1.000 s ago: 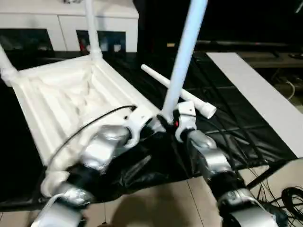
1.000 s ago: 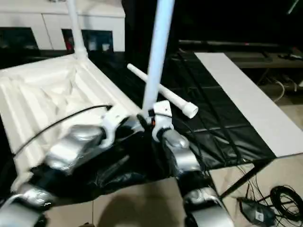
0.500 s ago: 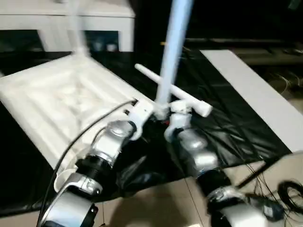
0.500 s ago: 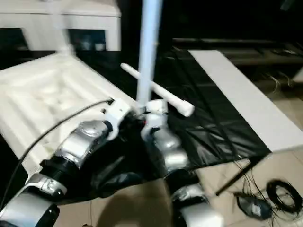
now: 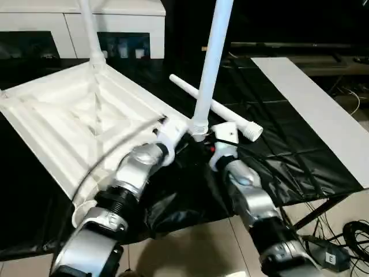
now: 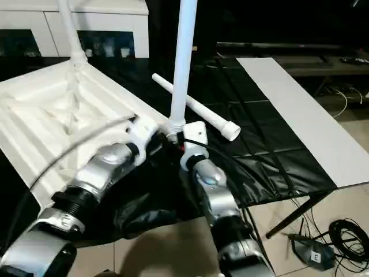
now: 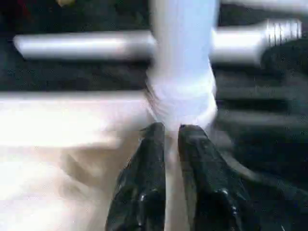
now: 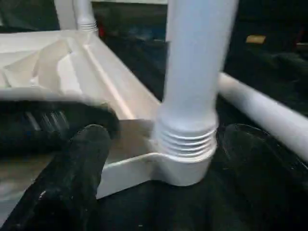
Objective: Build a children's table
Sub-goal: Rotate leg to tighten, then rotate table base
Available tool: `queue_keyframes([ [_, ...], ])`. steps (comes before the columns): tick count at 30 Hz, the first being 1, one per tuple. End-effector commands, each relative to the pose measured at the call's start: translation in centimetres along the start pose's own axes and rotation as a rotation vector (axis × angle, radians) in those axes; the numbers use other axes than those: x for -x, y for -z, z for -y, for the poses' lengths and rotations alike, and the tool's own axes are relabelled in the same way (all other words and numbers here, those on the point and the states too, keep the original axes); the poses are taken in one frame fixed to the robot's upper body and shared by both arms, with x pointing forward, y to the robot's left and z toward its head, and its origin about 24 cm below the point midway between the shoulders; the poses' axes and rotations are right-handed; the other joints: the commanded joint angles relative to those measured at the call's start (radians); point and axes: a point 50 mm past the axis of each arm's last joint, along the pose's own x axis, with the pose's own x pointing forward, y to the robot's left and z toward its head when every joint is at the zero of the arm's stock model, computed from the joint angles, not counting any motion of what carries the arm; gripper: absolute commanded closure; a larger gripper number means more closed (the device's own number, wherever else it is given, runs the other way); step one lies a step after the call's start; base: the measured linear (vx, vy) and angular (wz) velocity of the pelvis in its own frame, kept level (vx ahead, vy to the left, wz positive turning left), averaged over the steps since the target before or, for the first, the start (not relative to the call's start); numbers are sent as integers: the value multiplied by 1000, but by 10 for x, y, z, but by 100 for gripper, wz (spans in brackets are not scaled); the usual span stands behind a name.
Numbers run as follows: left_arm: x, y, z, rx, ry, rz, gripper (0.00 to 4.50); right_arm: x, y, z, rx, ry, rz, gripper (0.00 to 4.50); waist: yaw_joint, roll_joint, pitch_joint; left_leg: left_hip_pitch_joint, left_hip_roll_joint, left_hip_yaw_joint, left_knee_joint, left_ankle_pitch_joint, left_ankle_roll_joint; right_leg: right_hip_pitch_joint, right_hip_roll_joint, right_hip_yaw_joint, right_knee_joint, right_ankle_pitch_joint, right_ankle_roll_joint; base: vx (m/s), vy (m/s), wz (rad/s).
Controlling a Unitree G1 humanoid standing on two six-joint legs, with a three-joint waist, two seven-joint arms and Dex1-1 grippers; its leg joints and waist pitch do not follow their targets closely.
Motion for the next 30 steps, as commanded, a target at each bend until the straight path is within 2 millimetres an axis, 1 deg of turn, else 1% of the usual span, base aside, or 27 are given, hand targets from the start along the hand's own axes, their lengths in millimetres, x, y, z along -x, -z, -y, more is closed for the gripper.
queue_keyframes([
  [1, 6, -10, -4, 23, 13, 55, 351, 4, -4, 5, 3, 33, 16, 40, 3, 12, -59, 11, 21, -1, -62, -176, 27, 55, -74, 51, -71, -56, -162, 0, 0, 0],
  [4, 19, -11, -11, 44, 28, 67, 344, 6, -4, 10, -1, 56, 15, 40, 1, 15, -58, 11, 22, -1, -64, -180, 22, 53, -71, 51, -70, -63, -161, 0, 0, 0],
  [5, 26, -11, -14, 41, 47, 54, 344, 6, -3, 11, -1, 58, 5, 40, 1, 15, -59, 13, 24, -1, -64, -184, 19, 53, -72, 51, -69, -64, -162, 0, 0, 0],
  [6, 29, -11, -15, 37, 60, 46, 315, 6, -2, 11, 1, 58, -1, 40, -1, 17, -57, 11, 24, -1, -66, -191, 14, 53, -72, 51, -69, -77, -159, 0, 0, 0],
  [7, 37, -10, -17, 34, 82, 28, 310, 6, -2, 11, 5, 57, -10, 40, -2, 17, -57, 13, 22, 0, -65, -195, 12, 51, -70, 51, -71, -86, -156, 0, 0, 0],
  [8, 48, -10, -21, 38, 111, 3, 310, 6, -1, 12, 6, 55, -22, 40, -4, 20, -56, 13, 25, -2, -68, -205, 4, 52, -72, 51, -67, -95, -155, 0, 0, 0],
  [9, 49, -10, -21, 39, 114, 1, 298, 6, -1, 12, 6, 55, -23, 40, -7, 21, -56, 14, 24, -1, -68, -208, 0, 49, -69, 51, -67, -99, -155, 0, 0, 0],
  [10, 76, -12, -28, 11, 221, -34, 283, 6, 3, 13, 16, 41, -73, 40, -8, 11, -53, 15, 20, 4, -66, -214, 2, 47, -65, 52, -73, -117, -147, 0, 0, 0],
  [11, 89, -12, -30, -13, 269, -56, 265, 6, 5, 13, 21, 35, -94, 40, 1, 19, -58, 17, 26, -6, -67, -207, -7, 53, -76, 51, -60, -120, -152, 0, 0, 0],
  [12, 101, -12, -34, -39, 296, -85, 265, 6, 7, 13, 30, 31, -116, 40, -8, 21, -54, 9, 22, -3, -72, -200, -10, 50, -70, 50, -61, -131, -150, 0, 0, 0],
  [13, 108, -12, -37, -54, 306, -104, 261, 6, 9, 13, 36, 30, -127, 40, -16, 24, -50, 19, 20, 3, -68, -211, -12, 39, -59, 53, -67, -126, -149, 0, 0, 0],
  [14, 108, -12, -37, -54, 306, -104, 252, 6, 9, 13, 36, 30, -127, 40, -17, 26, -49, 19, 19, 4, -68, -211, -15, 39, -58, 53, -67, -121, -150, 0, 0, 0],
  [15, 131, -9, -52, -93, 278, -192, 252, 5, 11, 14, 46, 36, -145, 40, -8, 23, -49, 23, 21, 5, -66, -208, -18, 39, -61, 54, -65, -116, -151, 0, 0, 0],
  [16, 138, -7, -58, -104, 261, -225, 252, 4, 11, 15, 50, 34, -151, 40, -9, 23, -46, 16, 19, 4, -71, -212, -22, 42, -60, 53, -65, -137, -142, 0, 0, 0],
  [17, 152, -5, -68, -126, 221, -284, 252, 3, 12, 15, 53, 34, -156, 40, -10, 24, -47, 17, 19, 3, -71, -218, -24, 42, -61, 54, -66, -149, -138, 0, 0, 0],
  [18, 158, -5, -73, -134, 196, -308, 252, 2, 12, 15, 53, 33, -160, 40, -12, 21, -46, 18, 19, 3, -71, -223, -26, 40, -62, 54, -67, -167, -133, 0, 0, 0],
  [19, 174, -5, -86, -120, 127, -354, 252, 0, 12, 14, 54, 28, -171, 40, -14, 22, -47, 19, 19, 4, -70, -223, -32, 39, -62, 55, -65, -166, -131, 0, 0, 0],
  [20, 179, -5, -90, -117, 105, -369, 252, -1, 12, 14, 54, 26, -175, 40, -15, 23, -46, 18, 18, 4, -70, -221, -35, 39, -60, 55, -66, -168, -129, 0, 0, 0],
  [22, 189, -4, -98, -113, 53, -417, 252, -3, 12, 14, 57, 19, -188, 40, -13, 27, -45, 23, 19, 5, -69, -228, -39, 35, -59, 56, -67, -160, -131, 0, 0, 0],
  [23, 189, -4, -98, -113, 52, -418, 252, -3, 12, 14, 57, 19, -188, 40, -12, 26, -46, 24, 19, 5, -69, -227, -41, 35, -59, 56, -65, -151, -135, 0, 0, 0],
  [24, 201, -2, -108, -124, -8, -483, 252, -6, 12, 13, 57, 11, -195, 40, -11, 19, -46, 23, 19, 5, -70, -226, -41, 37, -59, 56, -64, -147, -136, 0, 0, 0],
  [25, 206, 0, -112, -132, -39, -516, 252, -7, 11, 12, 55, 8, -194, 40, -13, 20, -46, 17, 17, 2, -71, -228, -41, 40, -60, 56, -62, -157, -135, 0, 0, 0],
  [26, 210, 2, -117, -135, -77, -545, 252, -9, 11, 11, 54, 5, -194, 40, -14, 22, -46, 21, 18, 3, -70, -229, -43, 37, -60, 57, -63, -154, -132, 0, 0, 0],
  [28, 220, 6, -127, -144, -151, -622, 252, -12, 10, 8, 55, -5, -196, 40, -13, 21, -47, 22, 19, 2, -69, -221, -46, 38, -61, 56, -61, -138, -136, 0, 0, 0],
  [30, 227, 13, -130, -143, -181, -690, 252, -15, 10, 5, 53, -15, -197, 40, -13, 21, -49, 22, 18, 2, -68, -209, -47, 38, -60, 56, -58, -115, -141, 0, 0, 0],
])
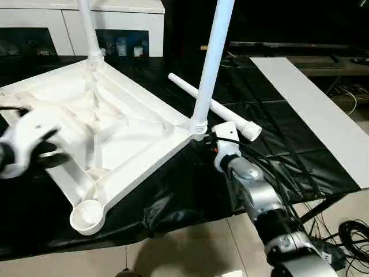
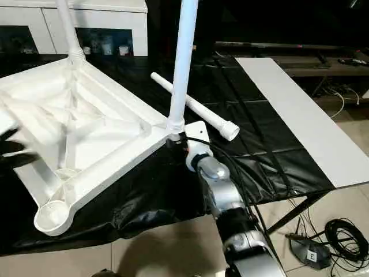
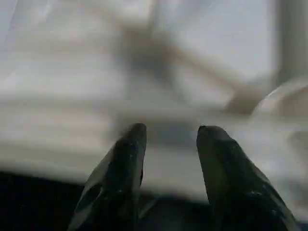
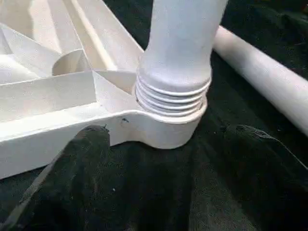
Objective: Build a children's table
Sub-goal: Rotate table base
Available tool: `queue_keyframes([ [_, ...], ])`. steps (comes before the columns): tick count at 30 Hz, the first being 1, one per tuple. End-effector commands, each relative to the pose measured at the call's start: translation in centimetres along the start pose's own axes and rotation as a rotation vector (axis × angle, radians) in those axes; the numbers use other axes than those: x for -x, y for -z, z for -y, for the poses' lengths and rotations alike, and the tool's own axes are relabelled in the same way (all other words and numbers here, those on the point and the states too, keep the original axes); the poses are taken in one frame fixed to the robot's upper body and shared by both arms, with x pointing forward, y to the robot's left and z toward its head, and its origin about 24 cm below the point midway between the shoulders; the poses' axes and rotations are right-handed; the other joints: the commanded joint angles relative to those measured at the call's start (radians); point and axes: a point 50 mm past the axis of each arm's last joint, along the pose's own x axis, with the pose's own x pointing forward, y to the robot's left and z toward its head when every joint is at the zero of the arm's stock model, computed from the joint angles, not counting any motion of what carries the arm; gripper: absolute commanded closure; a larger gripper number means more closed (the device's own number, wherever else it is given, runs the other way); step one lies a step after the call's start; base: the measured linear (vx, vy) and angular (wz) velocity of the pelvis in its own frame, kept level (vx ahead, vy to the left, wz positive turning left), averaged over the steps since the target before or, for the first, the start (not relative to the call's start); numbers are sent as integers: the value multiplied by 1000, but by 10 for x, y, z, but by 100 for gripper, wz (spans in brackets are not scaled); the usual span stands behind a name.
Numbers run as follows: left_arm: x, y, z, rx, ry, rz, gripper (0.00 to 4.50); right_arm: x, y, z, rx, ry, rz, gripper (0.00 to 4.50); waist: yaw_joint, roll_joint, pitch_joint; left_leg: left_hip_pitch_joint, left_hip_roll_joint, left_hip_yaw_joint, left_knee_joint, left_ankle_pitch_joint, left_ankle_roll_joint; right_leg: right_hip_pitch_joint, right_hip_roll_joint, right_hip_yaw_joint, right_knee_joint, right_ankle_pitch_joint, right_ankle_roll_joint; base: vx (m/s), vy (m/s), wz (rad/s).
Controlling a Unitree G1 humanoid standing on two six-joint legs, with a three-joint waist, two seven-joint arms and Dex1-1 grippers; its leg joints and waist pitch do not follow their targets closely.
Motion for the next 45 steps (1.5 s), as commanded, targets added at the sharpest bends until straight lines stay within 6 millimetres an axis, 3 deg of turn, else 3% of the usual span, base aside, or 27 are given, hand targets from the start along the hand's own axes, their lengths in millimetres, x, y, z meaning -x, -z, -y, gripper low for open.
queue_keyframes([
  [1, 0, 6, 0, 3, -16, -50, 252, -3, -1, -1, 1, -9, -1, 40, -6, 36, -58, 19, 17, 0, -66, -201, -45, 40, -62, 54, -61, -94, -146, 0, 0, 0],
  [5, -3, 17, 5, 28, -15, -136, 252, -7, -1, -8, 3, -30, -9, 40, -5, 37, -59, 20, 18, 0, -66, -201, -51, 41, -63, 53, -56, -60, -167, 0, 0, 0],
  [7, -7, 29, 9, 30, -13, -198, 252, -10, -1, -14, -5, -47, -14, 40, -6, 32, -56, 19, 18, 0, -67, -226, -47, 41, -64, 54, -61, -96, -163, 0, 0, 0],
  [9, -11, 30, 14, 41, 19, -188, 252, -12, -2, -17, -13, -56, -14, 40, -3, 34, -56, 23, 18, -1, -67, -244, -47, 38, -66, 56, -65, -133, -159, 0, 0, 0],
  [13, -28, 26, 39, 56, 127, -141, 252, -15, 0, -27, -27, -101, -25, 40, -3, 40, -58, 23, 21, -4, -69, -247, -63, 40, -66, 53, -58, -109, -169, 0, 0, 0],
  [18, -37, 13, 64, 72, 226, -69, 252, -16, 7, -44, -27, -200, -54, 40, -4, 31, -55, 23, 19, -5, -68, -298, -58, 39, -66, 54, -67, -168, -162, 0, 0, 0],
  [25, -42, 3, 88, 37, 291, -40, 252, -15, 9, -69, -44, -335, -49, 40, -7, 30, -55, 19, 20, -9, -69, -317, -51, 38, -69, 53, -72, -235, -152, 0, 0, 0],
  [29, -45, -12, 106, 32, 317, 12, 252, -13, 8, -86, -52, -443, -34, 40, -7, 30, -56, 20, 22, -7, -67, -298, -49, 38, -67, 53, -69, -211, -154, 0, 0, 0],
  [34, -51, -19, 113, 23, 308, 30, 252, -11, 9, -93, -53, -502, -29, 40, -4, 26, -57, 17, 20, -7, -66, -292, -42, 39, -66, 53, -71, -218, -150, 0, 0, 0],
  [36, -59, -28, 118, 39, 276, 81, 252, -11, 7, -93, -50, -510, -1, 40, -1, 29, -56, 22, 21, -6, -65, -301, -44, 35, -67, 54, -75, -228, -148, 0, 0, 0],
  [38, -66, -35, 120, 77, 255, 118, 252, -11, 2, -91, -59, -493, 30, 40, 2, 29, -57, 24, 21, -3, -63, -302, -43, 32, -66, 55, -77, -225, -148, 0, 0, 0],
  [40, -76, -38, 119, 102, 187, 140, 252, -13, -5, -84, -76, -457, 75, 40, 1, 28, -59, 14, 21, -10, -67, -298, -45, 43, -67, 51, -74, -227, -139, 0, 0, 0],
  [43, -91, -38, 111, 131, 67, 148, 252, -12, -15, -72, -105, -420, 135, 40, 2, 26, -62, 17, 20, -11, -64, -308, -36, 40, -67, 51, -78, -225, -127, 0, 0, 0],
  [45, -96, -36, 105, 130, 15, 141, 252, -10, -17, -69, -101, -424, 145, 40, 1, 31, -62, 14, 19, -14, -66, -312, -35, 41, -66, 49, -78, -228, -124, 0, 0, 0],
])
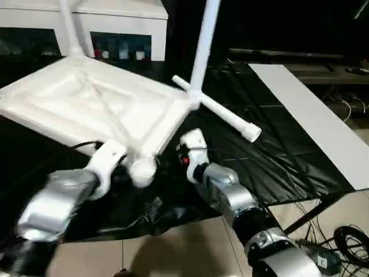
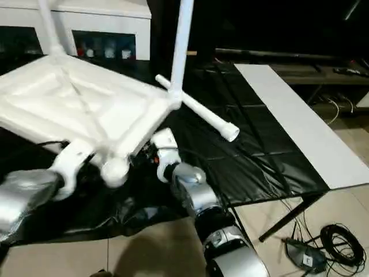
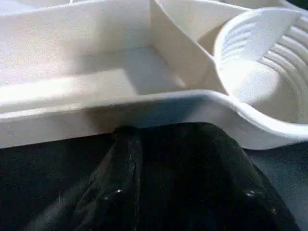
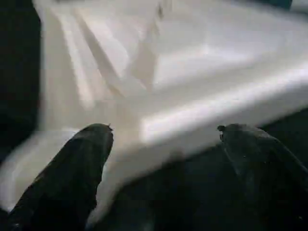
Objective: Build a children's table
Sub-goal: Rotate table base
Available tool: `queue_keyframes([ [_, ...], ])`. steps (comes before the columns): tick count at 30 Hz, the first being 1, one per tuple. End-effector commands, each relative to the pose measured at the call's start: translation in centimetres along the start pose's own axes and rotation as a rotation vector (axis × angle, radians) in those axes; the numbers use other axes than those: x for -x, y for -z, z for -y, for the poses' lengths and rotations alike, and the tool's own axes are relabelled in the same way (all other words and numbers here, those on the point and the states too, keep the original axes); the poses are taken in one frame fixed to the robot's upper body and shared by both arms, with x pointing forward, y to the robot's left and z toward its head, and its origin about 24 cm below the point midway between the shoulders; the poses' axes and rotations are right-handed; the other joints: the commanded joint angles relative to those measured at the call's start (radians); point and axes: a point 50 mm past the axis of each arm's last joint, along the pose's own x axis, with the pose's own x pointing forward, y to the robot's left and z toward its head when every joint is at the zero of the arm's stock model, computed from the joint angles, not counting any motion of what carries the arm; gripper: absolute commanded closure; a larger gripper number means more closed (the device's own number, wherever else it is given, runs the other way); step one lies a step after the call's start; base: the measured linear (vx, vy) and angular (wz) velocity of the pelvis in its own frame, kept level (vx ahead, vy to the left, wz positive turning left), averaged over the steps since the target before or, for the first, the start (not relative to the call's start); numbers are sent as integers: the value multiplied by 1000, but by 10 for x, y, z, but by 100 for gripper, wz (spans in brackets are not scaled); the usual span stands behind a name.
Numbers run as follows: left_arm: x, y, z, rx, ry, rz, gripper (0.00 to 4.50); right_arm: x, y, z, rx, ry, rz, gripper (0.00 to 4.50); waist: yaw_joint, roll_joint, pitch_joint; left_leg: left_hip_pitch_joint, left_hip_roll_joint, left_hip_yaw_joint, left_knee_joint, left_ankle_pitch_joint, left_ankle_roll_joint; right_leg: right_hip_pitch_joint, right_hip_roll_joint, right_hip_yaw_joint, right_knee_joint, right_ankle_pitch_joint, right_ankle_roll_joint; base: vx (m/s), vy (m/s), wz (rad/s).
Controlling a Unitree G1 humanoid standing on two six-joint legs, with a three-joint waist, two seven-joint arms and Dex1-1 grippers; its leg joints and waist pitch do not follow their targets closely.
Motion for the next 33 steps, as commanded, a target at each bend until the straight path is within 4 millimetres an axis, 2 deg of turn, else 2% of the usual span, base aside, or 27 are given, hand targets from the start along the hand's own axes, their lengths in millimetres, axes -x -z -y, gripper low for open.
queue_keyframes([
  [1, -4, -3, -12, -32, -108, 4, 252, 1, -8, -1, 3, -22, 45, 40, -6, 41, -58, 15, 19, -8, -79, -312, -31, 36, -66, 50, -82, -227, -129, 0, 0, 0],
  [5, -2, -4, -24, -38, -184, 6, 252, 10, -9, 3, 32, -33, 61, 40, -5, 42, -59, 14, 19, -8, -78, -291, -25, 38, -66, 50, -80, -193, -142, 0, 0, 0],
  [10, 12, -17, -27, -60, -132, 89, 252, 25, -23, 7, 36, -25, 152, 40, -2, 41, -59, 14, 20, -9, -79, -267, -22, 41, -64, 49, -75, -149, -151, 0, 0, 0],
  [11, 17, -22, -26, -46, -89, 141, 252, 29, -30, 8, 35, -15, 187, 40, 0, 40, -59, 16, 21, -9, -80, -263, -24, 41, -66, 49, -73, -146, -154, 0, 0, 0],
  [12, 27, -35, -23, -19, -5, 270, 252, 36, -41, 11, 24, 7, 234, 40, 0, 40, -58, 17, 22, -7, -79, -266, -24, 37, -65, 50, -73, -134, -157, 0, 0, 0],
  [13, 28, -37, -23, -17, 2, 282, 252, 37, -42, 11, 22, 9, 237, 40, 2, 39, -59, 17, 21, -6, -79, -259, -24, 39, -65, 50, -72, -124, -160, 0, 0, 0],
  [14, 39, -52, -24, 68, 61, 458, 252, 44, -50, 15, 9, 41, 251, 40, 2, 39, -57, 18, 20, -6, -80, -263, -25, 37, -63, 50, -73, -128, -160, 0, 0, 0],
  [16, 47, -63, -30, 176, 26, 621, 252, 51, -52, 20, 7, 93, 227, 40, 6, 39, -54, 17, 21, -6, -82, -286, -40, 37, -63, 49, -74, -136, -163, 0, 0, 0],
  [18, 48, -63, -30, 223, -43, 677, 252, 60, -49, 32, 68, 206, 168, 40, 3, 34, -53, 16, 18, -6, -82, -315, -42, 40, -63, 49, -80, -186, -139, 0, 0, 0],
  [19, 46, -62, -26, 253, -77, 695, 252, 65, -47, 38, 104, 267, 125, 40, 2, 35, -51, 14, 18, -7, -84, -319, -45, 39, -64, 49, -83, -213, -127, 0, 0, 0],
  [20, 45, -62, -23, 272, -90, 703, 252, 68, -45, 42, 126, 303, 98, 40, -1, 32, -49, 14, 17, -5, -83, -328, -50, 40, -63, 50, -89, -259, -104, 0, 0, 0],
  [21, 39, -61, -17, 332, -177, 706, 252, 74, -51, 47, 213, 354, 130, 40, -1, 34, -50, 17, 18, -4, -79, -331, -51, 35, -64, 53, -92, -280, -89, 0, 0, 0],
  [22, 37, -61, -16, 344, -197, 704, 252, 76, -52, 49, 222, 371, 140, 40, 0, 29, -51, 14, 17, -3, -77, -331, -48, 37, -64, 52, -96, -295, -74, 0, 0, 0],
  [23, 34, -60, -11, 317, -242, 686, 252, 79, -52, 52, 184, 404, 143, 40, 9, 27, -51, -29, 1, -31, -91, -319, -4, 72, -82, 21, -84, -291, -73, 0, 0, 0],
  [24, 29, -59, -5, 314, -276, 667, 252, 81, -51, 54, 171, 432, 144, 40, -7, 43, -56, -36, 8, -67, -104, -347, 37, 74, -73, -18, -88, -279, -63, -22, -31, 37],
  [25, 26, -59, -1, 290, -311, 658, 252, 82, -51, 56, 164, 446, 144, 40, -15, 50, -59, -36, 12, -86, -99, -350, 41, 76, -71, -31, -82, -237, -81, -22, -31, 37],
  [26, 20, -57, 4, 302, -338, 634, 252, 83, -51, 55, 161, 450, 140, 40, -33, 66, -59, -31, 35, -126, -108, -387, 52, 78, -54, -48, -75, -139, -141, 36, -73, 51],
  [27, 18, -57, 5, 307, -350, 629, 252, 83, -51, 54, 159, 449, 138, 40, -53, 78, -59, -19, 64, -186, -125, -402, 102, 74, -32, -67, -32, -89, -211, 44, -116, 50],
  [28, 15, -57, 8, 301, -380, 632, 252, 83, -52, 52, 151, 451, 137, 40, -61, 95, -50, -5, 73, -236, -145, -396, 175, 61, -11, -78, 9, -137, -273, 44, -116, 50],
  [29, 13, -59, 10, 303, -412, 644, 252, 82, -53, 51, 134, 457, 140, 40, -66, 94, -48, 3, 75, -258, -151, -421, 199, 50, -5, -74, 29, -169, -301, 18, -157, 51],
  [30, 12, -60, 11, 312, -416, 648, 252, 81, -54, 50, 133, 457, 139, 40, -68, 92, -48, 3, 63, -287, -158, -430, 216, 43, -4, -54, 49, -210, -345, 22, -206, 57],
  [31, 11, -62, 12, 312, -425, 654, 252, 80, -54, 49, 137, 458, 134, 40, -61, 81, -41, -32, 17, -287, -163, -445, 185, 62, -16, -32, 35, -238, -382, 22, -206, 57],
  [32, 11, -63, 13, 310, -433, 659, 252, 79, -54, 49, 142, 458, 131, 40, -52, 73, -40, -48, -13, -280, -154, -455, 153, 73, -21, -25, 16, -276, -399, -13, -244, 60],
  [33, 11, -64, 12, 301, -445, 663, 252, 78, -53, 49, 144, 460, 128, 40, -38, 34, -46, -84, -81, -235, -52, -424, 81, 83, -72, -12, -66, -466, -436, -59, -281, 66],
])
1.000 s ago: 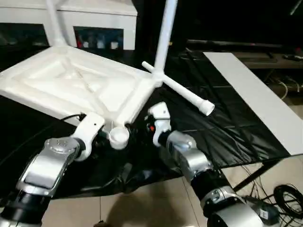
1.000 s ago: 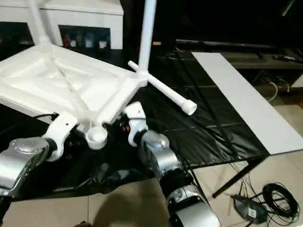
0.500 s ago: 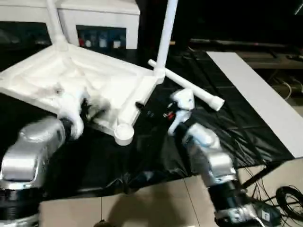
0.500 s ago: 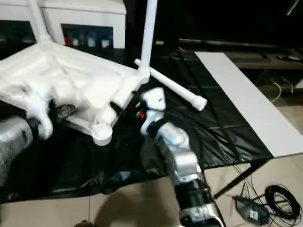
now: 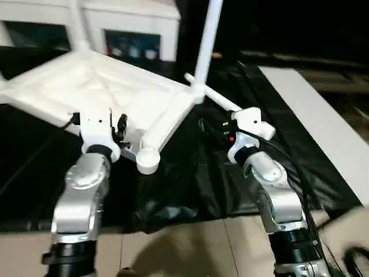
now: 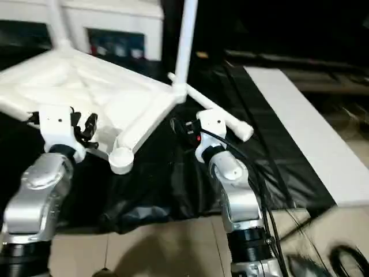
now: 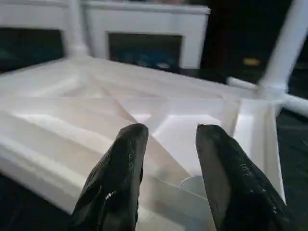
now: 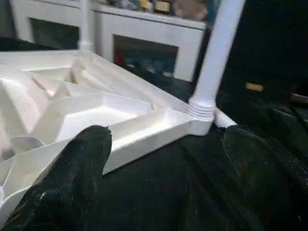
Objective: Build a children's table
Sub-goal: Move to table
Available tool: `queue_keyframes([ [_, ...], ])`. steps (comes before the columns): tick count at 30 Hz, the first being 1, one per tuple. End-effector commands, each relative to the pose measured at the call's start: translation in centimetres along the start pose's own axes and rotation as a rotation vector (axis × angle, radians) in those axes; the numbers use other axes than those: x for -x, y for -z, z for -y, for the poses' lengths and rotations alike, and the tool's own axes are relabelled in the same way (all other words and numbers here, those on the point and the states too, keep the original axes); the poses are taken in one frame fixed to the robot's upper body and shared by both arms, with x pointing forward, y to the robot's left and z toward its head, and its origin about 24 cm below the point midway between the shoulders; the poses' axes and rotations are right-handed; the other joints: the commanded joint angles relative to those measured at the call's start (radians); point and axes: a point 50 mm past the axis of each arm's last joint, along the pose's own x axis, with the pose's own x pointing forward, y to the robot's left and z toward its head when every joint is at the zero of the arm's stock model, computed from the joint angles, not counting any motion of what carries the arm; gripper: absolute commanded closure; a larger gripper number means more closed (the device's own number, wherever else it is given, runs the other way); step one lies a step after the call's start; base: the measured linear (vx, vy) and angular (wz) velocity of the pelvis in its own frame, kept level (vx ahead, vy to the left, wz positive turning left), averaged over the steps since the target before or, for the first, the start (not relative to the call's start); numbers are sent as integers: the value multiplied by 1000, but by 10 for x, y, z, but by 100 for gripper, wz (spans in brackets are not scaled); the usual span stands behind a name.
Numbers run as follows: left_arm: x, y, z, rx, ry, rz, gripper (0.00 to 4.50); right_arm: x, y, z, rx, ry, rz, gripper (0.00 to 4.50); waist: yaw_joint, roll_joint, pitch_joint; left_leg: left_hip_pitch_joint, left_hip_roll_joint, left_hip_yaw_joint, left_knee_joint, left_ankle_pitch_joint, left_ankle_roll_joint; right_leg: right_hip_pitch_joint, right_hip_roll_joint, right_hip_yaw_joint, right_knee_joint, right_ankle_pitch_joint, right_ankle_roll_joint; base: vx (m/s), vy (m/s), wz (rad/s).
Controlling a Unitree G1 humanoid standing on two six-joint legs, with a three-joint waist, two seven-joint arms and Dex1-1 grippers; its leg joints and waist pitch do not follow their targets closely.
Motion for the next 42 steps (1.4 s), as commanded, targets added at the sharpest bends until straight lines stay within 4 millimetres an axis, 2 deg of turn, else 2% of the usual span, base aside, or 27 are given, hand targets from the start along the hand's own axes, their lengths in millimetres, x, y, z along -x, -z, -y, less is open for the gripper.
queue_keyframes([
  [1, -1, -2, 6, -19, 1, 18, 252, 1, 0, 5, 7, 25, -15, 40, 28, -17, -48, 10, -65, 178, 284, -343, 94, 6, -189, 38, -281, -627, -303, -59, -281, 66],
  [2, -1, -2, 6, -19, 1, 18, 252, 1, 0, 5, 7, 25, -15, 40, 35, -6, -37, -17, -46, 218, 309, -316, 127, 18, -172, 31, -260, -631, -240, -10, -260, 47],
  [3, -2, -3, 6, -32, -4, 26, 252, 0, 1, 4, 8, 27, -17, 40, 41, -12, -41, -48, -17, 236, 299, -298, 160, 62, -206, 7, -231, -536, -125, 43, -235, 43],
  [5, -3, -5, 1, -50, -37, 32, 252, -1, 3, 4, 7, 24, -28, 40, 50, 15, -64, -17, 33, 228, 192, -310, 205, 119, -236, 10, -237, -329, -49, 33, -247, 59],
  [6, -4, -5, -1, -52, -53, 36, 252, -1, 3, 3, 5, 21, -34, 40, 47, 55, -85, 23, 96, 182, 93, -187, 247, 135, -172, -59, -227, -131, 60, 57, -319, 79],
  [7, -4, -5, -2, -55, -56, 36, 252, -2, 3, 3, 5, 19, -37, 40, 6, 72, -101, 147, 348, -32, -26, 28, 471, -2, -96, -45, 27, -100, 152, 57, -319, 79],
  [8, -4, -5, -2, -61, -57, 37, 252, -2, 3, 3, 5, 18, -38, 40, -18, 42, -98, 216, 331, -67, 23, 416, 652, -154, -122, 74, 124, -179, 97, 78, -314, 64],
  [9, -4, -6, -2, -72, -56, 41, 252, -2, 3, 4, 4, 17, -42, 40, -2, 54, -88, 217, 283, -61, 48, 571, 694, -187, -129, 119, 122, -149, 72, 9, -267, 56],
  [10, -4, -6, -2, -72, -56, 41, 252, -2, 3, 4, 4, 17, -42, 40, -10, 60, -71, 127, 151, -21, 33, 640, 675, -150, -94, 159, 95, -62, 63, 9, -267, 56],
  [11, -3, -6, 1, -71, -40, 44, 252, -2, 3, 4, 1, 18, -48, 40, -15, 31, -77, 69, 9, 14, 16, 442, 598, -69, -40, 143, 4, 11, -21, -46, -291, 57],
  [12, -3, -6, 3, -73, -33, 44, 252, -1, 4, 4, 1, 20, -50, 40, -8, 34, -69, 57, -32, 39, 11, 315, 578, -45, -29, 119, -27, 28, -110, -32, -319, 61],
  [13, -2, -6, 6, -77, -20, 43, 252, 0, 5, 5, -1, 25, -57, 40, 10, 8, -74, -29, -94, 84, 105, 150, 545, 40, -107, 120, -119, 68, -377, -32, -319, 61],
  [14, -1, -6, 7, -79, -17, 48, 252, 1, 6, 6, -3, 32, -62, 40, 38, 0, -67, -38, -100, 134, 206, 12, 466, 35, -154, 116, -182, 1, -457, -32, -336, 72],
  [15, -1, -6, 7, -79, -17, 49, 252, 1, 7, 6, -3, 33, -62, 40, 49, -13, -76, -57, -46, 200, 306, -211, 292, 57, -210, 99, -196, -101, -452, -64, -332, 67],
  [17, -1, -7, 8, -79, -18, 56, 252, 2, 7, 7, -4, 40, -65, 40, 43, -2, -58, -18, 6, 221, 268, -303, 186, 59, -261, 44, -220, -248, -283, -56, -308, 59],
  [18, 2, -7, 9, -55, -25, 74, 252, 4, 9, 9, -7, 68, -71, 40, 39, 23, -61, -18, 49, 216, 204, -291, 198, 116, -292, 19, -237, -289, -155, -29, -253, 59],
  [19, 3, -7, 8, -32, -28, 74, 252, 5, 10, 12, -29, 94, -68, 40, 31, 78, -73, 83, 108, 195, 83, -220, 176, 84, -219, 13, -246, -206, 18, -29, -253, 59],
  [20, 5, -10, 9, 19, -11, 89, 252, 7, 9, 14, -25, 107, -67, 40, 22, 86, -86, 141, 314, 87, -12, -68, 301, 14, -151, 0, -64, -39, 164, -44, -279, 44],
  [21, 5, -10, 9, 19, -11, 89, 252, 7, 9, 14, -25, 107, -67, 40, 11, 69, -84, 161, 329, 95, 2, 70, 348, -53, -156, 50, -6, 5, 173, -27, -262, 22],
  [22, 6, -12, 9, 54, 3, 100, 252, 8, 8, 15, -20, 112, -66, 40, 3, 40, -86, 167, 252, 146, 39, 273, 401, -102, -169, 127, 6, 121, 157, -27, -262, 22],
  [23, 6, -12, 9, 54, 3, 100, 252, 8, 8, 15, -20, 112, -66, 40, 22, 32, -79, 144, 186, 182, 82, 312, 373, -100, -195, 165, -52, 208, 151, -50, -198, 24],
  [24, 9, -14, 6, 117, 27, 135, 252, 12, 5, 18, -19, 121, -41, 40, 60, -7, -68, 43, 44, 244, 71, 18, 219, 9, -188, 202, -112, 182, 142, -71, -151, 11],
  [26, 10, -13, 4, 117, 25, 139, 252, 12, 4, 20, -23, 126, -37, 40, 76, -10, -57, 63, 48, 245, 27, -244, 76, 31, -152, 190, -133, -214, 224, -61, -161, 5],
  [29, 12, -13, 3, 106, 26, 146, 252, 12, 5, 23, -104, 149, -44, 40, 71, 1, -33, 93, 34, 256, 9, -344, 41, 46, -134, 170, -212, -741, 256, -61, -167, -5],
  [31, 12, -13, 3, 103, 29, 149, 252, 12, 5, 24, -111, 151, -45, 40, 67, 10, -29, 121, 30, 258, -1, -383, 50, 60, -117, 144, -240, -806, 207, -24, -85, -12],
  [37, 14, -12, 0, 115, 11, 135, 252, 8, 4, 21, -113, 140, -54, 40, 32, 35, -36, 180, 80, 224, -92, -513, 58, 97, -96, 111, -202, -411, 18, 32, 20, -5],
  [42, 13, -11, -6, 114, -15, 120, 252, 7, 3, 21, -121, 140, -50, 40, 54, 28, -58, 162, 44, 255, -70, -292, 91, 143, -92, 147, -190, -219, -75, 127, 54, 4],
])
